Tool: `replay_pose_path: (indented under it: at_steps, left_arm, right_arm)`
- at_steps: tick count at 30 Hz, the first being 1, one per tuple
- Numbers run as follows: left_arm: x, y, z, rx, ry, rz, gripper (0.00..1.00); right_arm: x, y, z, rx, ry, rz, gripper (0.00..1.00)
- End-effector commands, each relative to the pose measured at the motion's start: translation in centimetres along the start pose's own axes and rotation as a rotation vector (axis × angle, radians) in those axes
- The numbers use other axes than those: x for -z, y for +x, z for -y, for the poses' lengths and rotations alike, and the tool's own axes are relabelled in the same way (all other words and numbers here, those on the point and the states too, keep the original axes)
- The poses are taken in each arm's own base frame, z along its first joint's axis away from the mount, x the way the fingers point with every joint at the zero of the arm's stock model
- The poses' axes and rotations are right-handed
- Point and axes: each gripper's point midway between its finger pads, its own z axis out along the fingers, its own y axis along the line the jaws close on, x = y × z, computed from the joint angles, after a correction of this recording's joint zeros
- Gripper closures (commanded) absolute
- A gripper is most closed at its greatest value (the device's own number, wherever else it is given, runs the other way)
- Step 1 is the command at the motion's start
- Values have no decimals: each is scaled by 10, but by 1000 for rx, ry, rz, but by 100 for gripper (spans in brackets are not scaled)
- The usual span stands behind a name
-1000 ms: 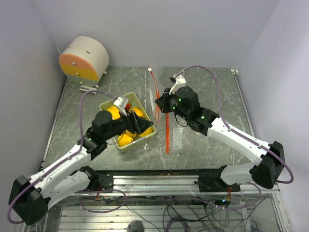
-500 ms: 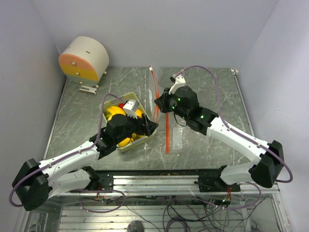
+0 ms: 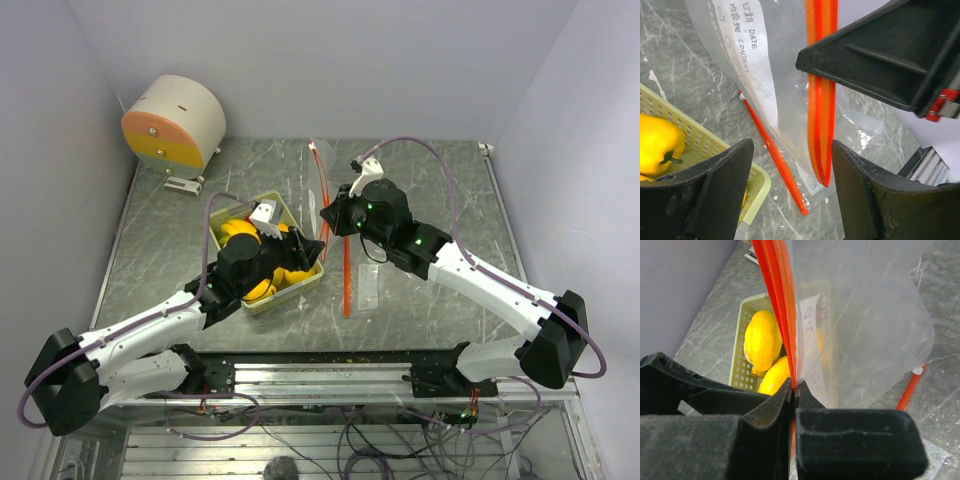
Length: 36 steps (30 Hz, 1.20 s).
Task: Place the food in the zip-top bag and seal the zipper
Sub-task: Open the zipper of the food storage bag.
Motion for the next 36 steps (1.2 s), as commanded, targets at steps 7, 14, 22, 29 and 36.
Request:
replay_pose_path:
  at_steps: [7,14,22,29,36]
  left_arm:
    - [-23,-13,-3,-17,-39,73,36]
    - [-30,-19,-16,-37,-116,112,47]
    - [-44,-25,-14,-32,-126,138,30]
    - [-50,-22,-6,-38,-87,134,46]
    - [-49,-22,-6,-43,-95,129,93]
  right_arm:
    - [11,-8,-7,-18,-26,12,100]
    - [14,-2,-5,-34,-23,-9,100]
    - [13,3,-7,-47,-37,-23,100]
    - [14,3,-5,-50,-27,-21,100]
    - [14,5,-4,-60,-17,-26,100]
